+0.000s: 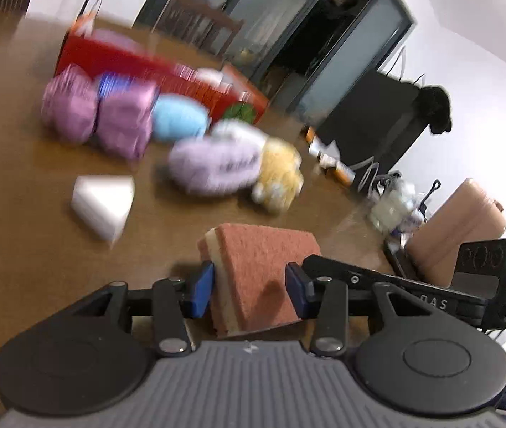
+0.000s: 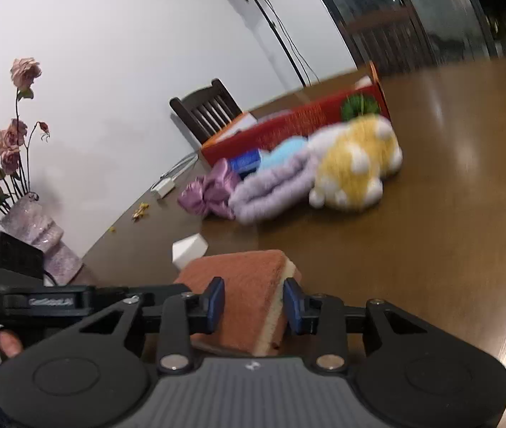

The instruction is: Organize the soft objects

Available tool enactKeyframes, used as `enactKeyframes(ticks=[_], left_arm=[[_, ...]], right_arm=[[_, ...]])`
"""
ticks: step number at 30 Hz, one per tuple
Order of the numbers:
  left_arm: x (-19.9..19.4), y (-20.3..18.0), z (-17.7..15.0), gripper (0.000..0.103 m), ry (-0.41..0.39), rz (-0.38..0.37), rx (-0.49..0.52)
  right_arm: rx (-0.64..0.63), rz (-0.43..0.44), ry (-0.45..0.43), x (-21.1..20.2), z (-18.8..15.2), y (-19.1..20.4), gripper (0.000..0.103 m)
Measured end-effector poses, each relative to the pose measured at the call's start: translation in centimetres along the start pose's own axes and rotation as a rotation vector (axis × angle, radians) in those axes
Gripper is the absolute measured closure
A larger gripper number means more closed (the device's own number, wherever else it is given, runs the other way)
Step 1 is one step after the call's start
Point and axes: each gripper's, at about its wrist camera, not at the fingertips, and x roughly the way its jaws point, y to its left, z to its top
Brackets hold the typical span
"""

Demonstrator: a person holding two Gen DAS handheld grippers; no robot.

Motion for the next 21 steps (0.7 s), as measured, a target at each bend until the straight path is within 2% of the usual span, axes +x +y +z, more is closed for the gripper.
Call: enactKeyframes(ticks=[2,5,8,10,13,16,19,21], left_arm=[[0.2,-0.3,2.0,0.059,-0.04,-0.014,0.017],[1.6,-0.5,6.9,0.061,-0.085,-0.031,0.037],[4.4,-0.2,13.3,0.061,-0.134,-0.05,0.057],[6.9,0.2,17.2,0.061,-0.137,-0.042,0.066],[11.8,2.0,22.0,0.061,-0.081,-0.039,-0.003],[16.5,4.0,24.7,0.063,-0.024,0.006,-0.074],[19.6,4.8,25.5,0.063,0.02,0.071,-0.071],[20.8,5.9,25.4,0.063,0.059,0.088,-0.08]], right_arm=[[0.006,0.013,-0.032,0.0,1.7,-0.2,0.069],[-0.028,0.011,-0.089,0.8,6.0,-0.3,0.069],[-0.091,-0.019,-0.15,2.4,11.8,-0.3,0.069],[-0.109,-0.035,-0.177,4.5,16.2,-1.1,0.069],[-0.072,-0.079,-0.164,8.6,22.1,-3.6,0.07],[-0.012,-0.121,-0.106,12.9,25.8,-6.8,0.07],[0.009,-0.171,-0.045,16.4,27.3,-8.7,0.07],[-0.006,-0.208,-0.011,18.1,27.5,-9.3,0.07]])
